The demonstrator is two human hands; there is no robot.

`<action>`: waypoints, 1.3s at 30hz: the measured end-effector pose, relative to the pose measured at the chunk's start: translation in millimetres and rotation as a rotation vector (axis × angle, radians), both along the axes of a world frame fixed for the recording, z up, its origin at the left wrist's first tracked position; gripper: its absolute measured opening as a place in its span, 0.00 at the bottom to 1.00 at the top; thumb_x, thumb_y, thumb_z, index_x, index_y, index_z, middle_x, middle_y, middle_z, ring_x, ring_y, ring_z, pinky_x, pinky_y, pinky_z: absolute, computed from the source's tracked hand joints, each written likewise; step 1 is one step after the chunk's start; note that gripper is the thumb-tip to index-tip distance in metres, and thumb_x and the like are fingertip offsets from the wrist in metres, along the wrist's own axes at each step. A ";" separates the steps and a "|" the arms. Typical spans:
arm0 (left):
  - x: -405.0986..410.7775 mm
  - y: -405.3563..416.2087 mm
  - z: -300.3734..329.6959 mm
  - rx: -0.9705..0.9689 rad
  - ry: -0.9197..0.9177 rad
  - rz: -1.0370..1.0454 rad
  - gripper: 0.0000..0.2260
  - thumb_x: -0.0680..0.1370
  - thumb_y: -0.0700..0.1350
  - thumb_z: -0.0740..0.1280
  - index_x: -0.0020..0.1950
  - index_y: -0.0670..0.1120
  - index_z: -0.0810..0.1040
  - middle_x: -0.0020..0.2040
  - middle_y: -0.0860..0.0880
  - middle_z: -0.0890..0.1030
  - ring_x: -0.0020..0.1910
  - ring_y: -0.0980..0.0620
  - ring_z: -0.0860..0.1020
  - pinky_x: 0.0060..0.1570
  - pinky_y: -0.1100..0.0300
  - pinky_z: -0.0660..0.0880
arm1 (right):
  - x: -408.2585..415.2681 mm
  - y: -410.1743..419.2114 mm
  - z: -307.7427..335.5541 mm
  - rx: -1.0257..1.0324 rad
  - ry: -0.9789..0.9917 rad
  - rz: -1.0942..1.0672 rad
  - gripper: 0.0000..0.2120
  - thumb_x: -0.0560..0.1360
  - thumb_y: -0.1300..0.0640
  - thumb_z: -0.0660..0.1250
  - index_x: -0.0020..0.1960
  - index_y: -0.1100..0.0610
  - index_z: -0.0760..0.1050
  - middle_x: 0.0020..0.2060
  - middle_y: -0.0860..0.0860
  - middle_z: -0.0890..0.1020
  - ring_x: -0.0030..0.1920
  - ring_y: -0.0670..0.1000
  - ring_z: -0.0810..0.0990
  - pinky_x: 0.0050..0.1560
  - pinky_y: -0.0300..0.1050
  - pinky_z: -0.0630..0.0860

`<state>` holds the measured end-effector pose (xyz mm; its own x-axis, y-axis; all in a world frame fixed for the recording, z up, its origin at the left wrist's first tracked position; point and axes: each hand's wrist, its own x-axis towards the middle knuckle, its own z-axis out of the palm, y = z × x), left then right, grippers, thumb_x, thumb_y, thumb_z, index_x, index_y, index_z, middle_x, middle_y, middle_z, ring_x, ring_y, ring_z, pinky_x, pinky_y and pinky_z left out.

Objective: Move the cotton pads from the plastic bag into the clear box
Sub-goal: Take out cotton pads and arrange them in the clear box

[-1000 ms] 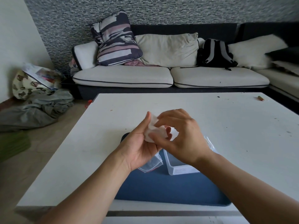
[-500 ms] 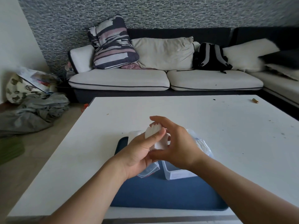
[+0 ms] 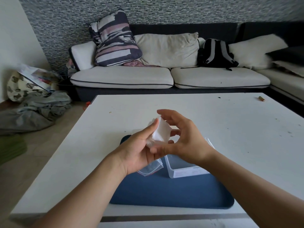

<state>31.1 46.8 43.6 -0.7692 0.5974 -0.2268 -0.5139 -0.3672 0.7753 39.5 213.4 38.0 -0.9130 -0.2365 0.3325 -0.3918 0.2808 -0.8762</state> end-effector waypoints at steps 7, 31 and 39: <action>-1.1 -1.3 -1.6 0.009 0.023 0.027 0.27 0.75 0.58 0.71 0.66 0.40 0.77 0.57 0.41 0.82 0.48 0.49 0.83 0.47 0.58 0.83 | -7.5 1.8 -2.1 -0.093 -0.034 -0.033 0.21 0.69 0.55 0.80 0.60 0.56 0.81 0.52 0.50 0.86 0.53 0.51 0.84 0.54 0.46 0.80; -11.4 47.3 -20.7 -0.400 0.075 0.752 0.31 0.69 0.72 0.60 0.53 0.48 0.83 0.51 0.46 0.86 0.51 0.47 0.84 0.58 0.45 0.79 | -4.0 -29.0 -5.2 -0.339 -0.551 -0.076 0.23 0.80 0.47 0.64 0.70 0.57 0.67 0.58 0.58 0.81 0.59 0.52 0.82 0.65 0.56 0.77; -21.5 48.9 -31.3 -0.508 0.150 0.652 0.26 0.81 0.67 0.53 0.56 0.48 0.78 0.55 0.48 0.83 0.55 0.46 0.82 0.61 0.42 0.77 | -22.5 4.4 -0.9 -0.098 -0.443 -0.206 0.11 0.75 0.55 0.75 0.43 0.60 0.76 0.36 0.55 0.79 0.37 0.51 0.80 0.39 0.49 0.82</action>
